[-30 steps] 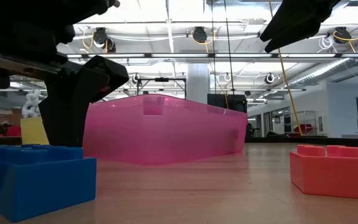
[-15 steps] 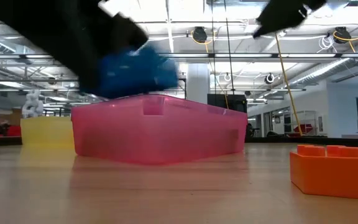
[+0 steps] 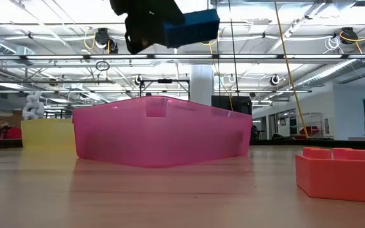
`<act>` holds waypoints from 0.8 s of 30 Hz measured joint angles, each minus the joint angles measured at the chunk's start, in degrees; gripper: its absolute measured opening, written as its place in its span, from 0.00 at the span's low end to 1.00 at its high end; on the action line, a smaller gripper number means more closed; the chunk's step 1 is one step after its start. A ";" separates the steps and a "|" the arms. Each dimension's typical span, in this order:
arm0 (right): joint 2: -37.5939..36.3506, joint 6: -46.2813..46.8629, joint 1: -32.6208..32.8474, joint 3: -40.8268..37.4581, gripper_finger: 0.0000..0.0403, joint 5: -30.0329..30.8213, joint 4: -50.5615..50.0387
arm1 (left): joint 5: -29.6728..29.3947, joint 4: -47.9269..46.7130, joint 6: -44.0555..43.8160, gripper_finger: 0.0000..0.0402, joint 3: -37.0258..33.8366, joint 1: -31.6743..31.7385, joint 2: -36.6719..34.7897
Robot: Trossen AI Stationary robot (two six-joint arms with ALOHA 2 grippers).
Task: Sort & place blocks by color
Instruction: Put the blue game piece into the orange bin
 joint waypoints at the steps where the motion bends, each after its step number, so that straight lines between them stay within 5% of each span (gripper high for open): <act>1: 1.26 -1.53 -0.19 0.00 0.74 0.11 1.37 | 1.36 0.28 -0.31 0.37 0.00 0.40 0.00; 24: 7.99 -4.81 0.01 -0.02 0.74 -1.67 9.50 | 6.94 1.97 -1.82 0.38 -0.02 2.33 0.13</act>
